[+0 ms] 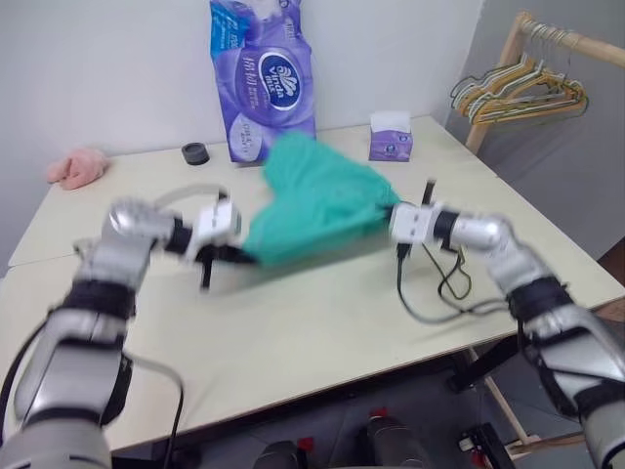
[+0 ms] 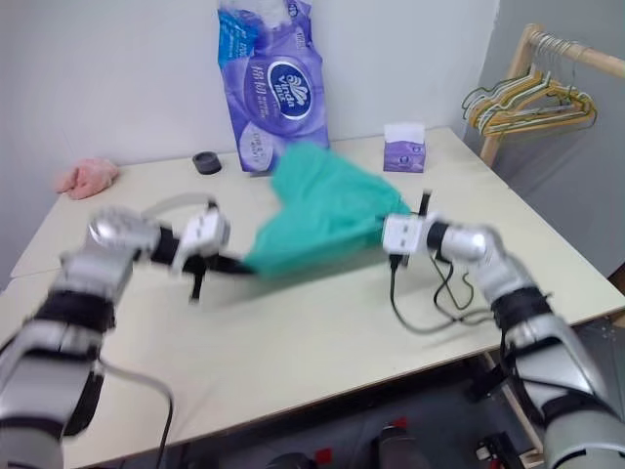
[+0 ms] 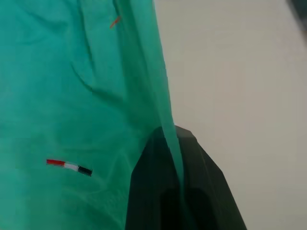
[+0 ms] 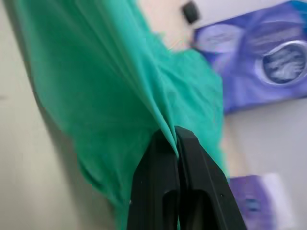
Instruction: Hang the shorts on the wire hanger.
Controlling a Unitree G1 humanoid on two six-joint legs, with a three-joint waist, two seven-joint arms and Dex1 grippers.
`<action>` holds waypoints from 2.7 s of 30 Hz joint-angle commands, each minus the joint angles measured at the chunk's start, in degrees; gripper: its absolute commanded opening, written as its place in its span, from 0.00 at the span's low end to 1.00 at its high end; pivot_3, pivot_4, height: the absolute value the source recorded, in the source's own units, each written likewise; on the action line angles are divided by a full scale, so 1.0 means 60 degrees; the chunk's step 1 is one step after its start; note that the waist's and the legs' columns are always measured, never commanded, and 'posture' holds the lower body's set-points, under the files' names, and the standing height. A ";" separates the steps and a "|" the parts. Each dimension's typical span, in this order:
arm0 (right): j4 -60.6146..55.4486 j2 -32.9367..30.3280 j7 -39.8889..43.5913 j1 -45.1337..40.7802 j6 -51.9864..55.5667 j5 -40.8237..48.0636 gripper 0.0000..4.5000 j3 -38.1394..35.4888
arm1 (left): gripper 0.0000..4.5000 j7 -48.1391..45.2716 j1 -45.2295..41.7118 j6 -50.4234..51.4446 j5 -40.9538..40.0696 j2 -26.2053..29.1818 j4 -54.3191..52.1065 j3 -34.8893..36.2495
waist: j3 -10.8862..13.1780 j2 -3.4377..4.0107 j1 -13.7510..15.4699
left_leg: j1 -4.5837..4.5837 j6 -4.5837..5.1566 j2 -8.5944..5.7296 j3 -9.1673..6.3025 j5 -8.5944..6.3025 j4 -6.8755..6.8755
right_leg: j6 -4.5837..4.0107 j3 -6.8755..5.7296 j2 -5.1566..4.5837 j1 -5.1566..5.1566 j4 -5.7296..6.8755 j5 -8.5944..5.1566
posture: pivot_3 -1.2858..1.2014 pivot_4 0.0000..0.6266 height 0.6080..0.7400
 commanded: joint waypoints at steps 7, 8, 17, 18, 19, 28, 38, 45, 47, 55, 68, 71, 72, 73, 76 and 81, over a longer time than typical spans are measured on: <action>-0.5590 -0.2182 0.2127 0.3251 0.2961 0.1275 0.01 -0.1178 | 0.00 -0.0445 0.3363 0.2676 -0.1761 0.2282 -0.4548 0.0695 | 0.0006 0.0013 0.0669 | 0.0182 0.0053 -0.0021 -0.0020 -0.0037 -0.0008 | 0.0011 -0.0024 -0.0014 0.0226 -0.0069 -0.0005 | 0.49 0.08 1.00; -0.5983 -0.2396 0.2284 0.3499 0.3201 0.1380 0.01 -0.1211 | 0.00 -0.0464 0.3436 0.2703 -0.1831 0.2349 -0.4689 0.0678 | 0.0015 0.0011 0.0757 | 0.0242 0.0070 -0.0024 -0.0018 -0.0049 -0.0010 | 0.0035 -0.0031 -0.0009 0.0286 -0.0092 -0.0020 | 0.49 0.08 1.00; -0.7492 -0.3471 0.2906 0.4736 0.4766 0.1804 0.01 -0.1637 | 0.00 -0.0293 0.3267 0.2941 -0.1979 0.2126 -0.5017 0.0238 | 0.0008 0.0003 0.0877 | 0.0336 0.0073 -0.0015 -0.0009 -0.0050 -0.0018 | 0.0102 -0.0022 0.0013 0.0411 -0.0176 -0.0038 | 0.48 0.09 1.00; -0.7531 -0.3548 0.2961 0.4782 0.4804 0.1809 0.01 -0.1662 | 0.00 -0.0278 0.3252 0.2989 -0.2019 0.2116 -0.5059 0.0215 | 0.0009 0.0004 0.0873 | 0.0334 0.0072 -0.0012 -0.0010 -0.0050 -0.0018 | 0.0102 -0.0023 0.0013 0.0409 -0.0176 -0.0038 | 0.48 0.09 1.00; -0.7581 -0.3637 0.3010 0.4850 0.4876 0.1842 0.01 -0.1714 | 0.00 -0.0249 0.3260 0.3042 -0.2058 0.2106 -0.5122 0.0201 | 0.0009 0.0004 0.0870 | 0.0334 0.0073 -0.0012 -0.0010 -0.0050 -0.0018 | 0.0100 -0.0023 0.0013 0.0409 -0.0176 -0.0039 | 0.48 0.09 1.00; -0.7844 -0.4046 0.3633 0.4863 0.5266 0.2083 0.00 -0.1577 | 0.04 0.0030 0.3412 0.3397 -0.2356 0.1975 -0.5740 -0.0048 | 0.0010 0.0003 0.0866 | 0.0333 0.0078 -0.0010 -0.0009 -0.0053 -0.0022 | 0.0100 -0.0023 0.0014 0.0408 -0.0184 -0.0042 | 0.48 0.09 1.00; -0.8696 -0.5208 0.4983 0.4969 0.5887 0.2579 0.60 -0.1988 | 0.68 0.0347 0.3662 0.3964 -0.2831 0.1875 -0.6236 0.0214 | 0.0030 0.0019 0.0872 | 0.0332 0.0080 -0.0009 -0.0008 -0.0054 -0.0023 | 0.0102 -0.0025 0.0012 0.0409 -0.0193 -0.0043 | 0.48 0.10 1.00; -0.9926 -0.5510 0.5379 0.5017 0.8032 0.4520 0.95 -0.3413 | 1.00 0.0601 0.3183 0.4085 -0.3348 0.1736 -0.5923 0.0886 | 0.0049 0.0013 0.0874 | 0.0331 0.0080 -0.0003 -0.0012 -0.0055 -0.0027 | 0.0102 -0.0028 0.0011 0.0408 -0.0198 -0.0044 | 0.49 0.10 1.00; -1.0029 -0.5132 0.4931 0.4901 0.9011 0.5252 0.95 -0.4084 | 1.00 0.0999 0.2856 0.4055 -0.3516 0.1352 -0.5662 0.1255 | 0.0048 0.0012 0.0882 | 0.0330 0.0080 -0.0004 -0.0011 -0.0055 -0.0027 | 0.0103 -0.0027 0.0009 0.0409 -0.0199 -0.0043 | 0.48 0.09 1.00; -0.9009 -0.2557 0.1420 0.5032 1.0362 0.5281 0.95 -0.5789 | 1.00 0.4551 0.1275 0.3252 -0.3238 -0.1985 -0.5627 0.2048 | -0.0003 -0.0043 0.0939 | 0.0316 0.0078 -0.0014 -0.0014 -0.0054 -0.0023 | 0.0082 -0.0019 -0.0006 0.0411 -0.0216 -0.0001 | 0.48 0.04 1.00; -0.4437 -0.1000 -0.1493 0.4137 0.9778 0.3819 0.95 -0.5647 | 1.00 0.4446 0.0115 0.0313 -0.1719 -0.3004 -0.4538 0.1039 | -0.0056 0.0004 0.0775 | 0.0319 0.0068 -0.0018 0.0018 -0.0057 -0.0028 | 0.0072 0.0006 0.0004 0.0406 -0.0212 0.0002 | 0.46 0.03 1.00; -0.3121 -0.0988 -0.1195 0.3412 0.9889 0.3921 0.95 -0.5430 | 1.00 0.4126 -0.0053 -0.0083 -0.1561 -0.2897 -0.4228 0.0960 | -0.0059 0.0006 0.0642 | 0.0321 0.0070 -0.0020 0.0031 -0.0057 -0.0027 | 0.0073 0.0013 0.0006 0.0406 -0.0210 0.0002 | 0.46 0.02 1.00; -0.2959 -0.1001 -0.1082 0.3325 0.9916 0.3953 0.95 -0.5366 | 1.00 0.4087 -0.0066 -0.0122 -0.1559 -0.2898 -0.4202 0.0967 | -0.0059 0.0006 0.0628 | 0.0321 0.0071 -0.0019 0.0031 -0.0058 -0.0028 | 0.0073 0.0015 0.0006 0.0407 -0.0211 0.0002 | 0.46 0.02 1.00; -0.2827 -0.1002 -0.0949 0.3268 0.9970 0.4002 0.95 -0.5300 | 1.00 0.4071 -0.0071 -0.0097 -0.1601 -0.2908 -0.4213 0.0995 | -0.0059 0.0006 0.0624 | 0.0320 0.0072 -0.0019 0.0031 -0.0059 -0.0028 | 0.0073 0.0014 0.0006 0.0406 -0.0212 0.0002 | 0.46 0.02 1.00; -0.2371 -0.1032 -0.0641 0.3168 0.9943 0.3946 0.95 -0.5019 | 1.00 0.4029 -0.0073 -0.0052 -0.1668 -0.2908 -0.4264 0.1050 | -0.0059 0.0005 0.0626 | 0.0317 0.0079 -0.0018 0.0020 -0.0063 -0.0029 | 0.0073 0.0008 0.0006 0.0407 -0.0212 0.0002 | 0.47 0.02 1.00; -0.1817 -0.1042 -0.0278 0.3063 0.9992 0.3899 0.95 -0.4620 | 1.00 0.4043 -0.0058 0.0188 -0.1834 -0.2889 -0.4435 0.1156 | -0.0059 0.0005 0.0626 | 0.0318 0.0080 -0.0018 0.0023 -0.0063 -0.0027 | 0.0079 0.0011 0.0004 0.0407 -0.0210 0.0005 | 0.47 0.02 1.00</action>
